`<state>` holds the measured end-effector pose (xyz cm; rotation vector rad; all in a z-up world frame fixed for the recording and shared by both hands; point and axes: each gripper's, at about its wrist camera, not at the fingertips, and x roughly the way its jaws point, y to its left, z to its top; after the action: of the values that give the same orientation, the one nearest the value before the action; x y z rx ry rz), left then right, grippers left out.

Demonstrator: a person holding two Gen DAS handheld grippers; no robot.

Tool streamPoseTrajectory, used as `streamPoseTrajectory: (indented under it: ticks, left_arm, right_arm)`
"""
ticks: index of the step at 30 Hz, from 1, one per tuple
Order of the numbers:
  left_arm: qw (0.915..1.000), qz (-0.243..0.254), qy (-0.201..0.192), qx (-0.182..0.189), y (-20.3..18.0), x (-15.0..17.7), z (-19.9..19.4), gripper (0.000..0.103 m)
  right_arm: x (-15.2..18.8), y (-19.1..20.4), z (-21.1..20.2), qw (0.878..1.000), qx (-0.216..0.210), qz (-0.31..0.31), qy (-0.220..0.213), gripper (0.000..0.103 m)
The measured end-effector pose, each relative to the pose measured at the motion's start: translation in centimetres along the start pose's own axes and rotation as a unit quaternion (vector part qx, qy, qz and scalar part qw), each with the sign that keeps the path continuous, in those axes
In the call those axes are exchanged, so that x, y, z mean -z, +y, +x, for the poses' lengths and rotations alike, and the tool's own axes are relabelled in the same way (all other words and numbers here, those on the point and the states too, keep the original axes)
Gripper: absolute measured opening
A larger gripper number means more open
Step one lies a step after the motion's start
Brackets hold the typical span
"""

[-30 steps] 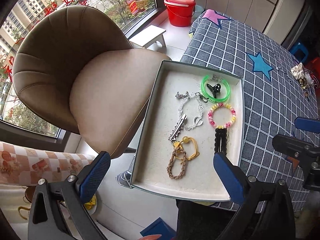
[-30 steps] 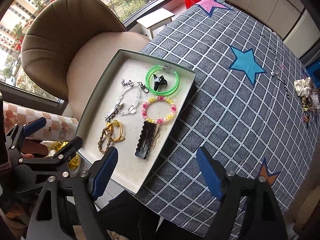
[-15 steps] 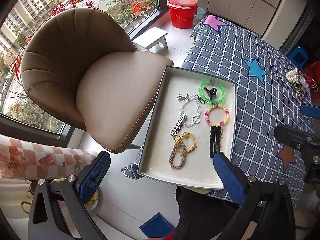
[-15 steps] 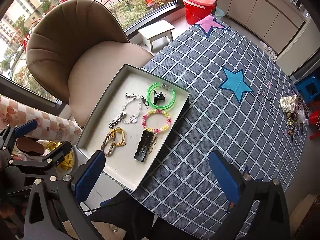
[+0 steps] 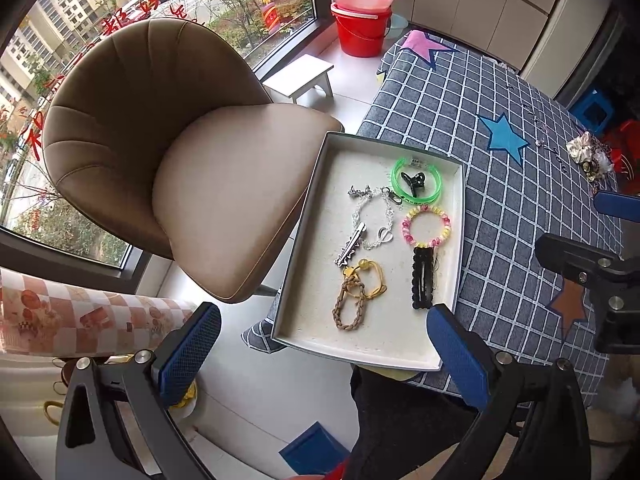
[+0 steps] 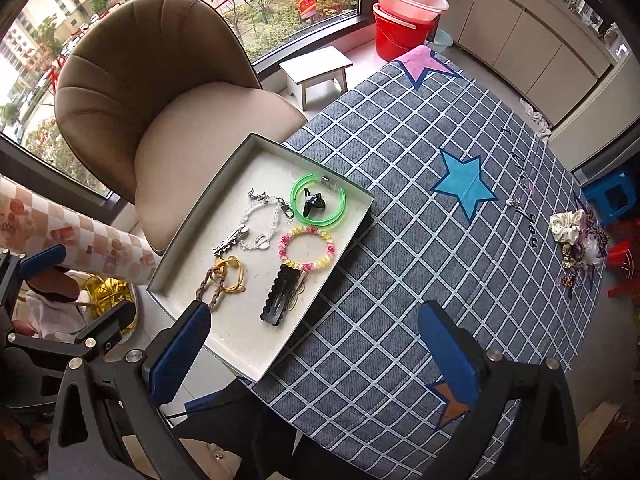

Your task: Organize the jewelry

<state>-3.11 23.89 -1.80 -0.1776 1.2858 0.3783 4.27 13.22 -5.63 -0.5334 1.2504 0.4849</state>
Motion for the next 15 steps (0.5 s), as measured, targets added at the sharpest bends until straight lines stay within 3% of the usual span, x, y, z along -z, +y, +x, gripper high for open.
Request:
streamPoseTrajectory:
  ticks: [15]
  left_arm:
    - [1.0, 0.0, 0.003, -0.001, -0.04, 0.14, 0.2, 0.103]
  right_arm:
    - [0.35, 0.18, 0.11, 1.0, -0.002, -0.003, 0.002, 0.103]
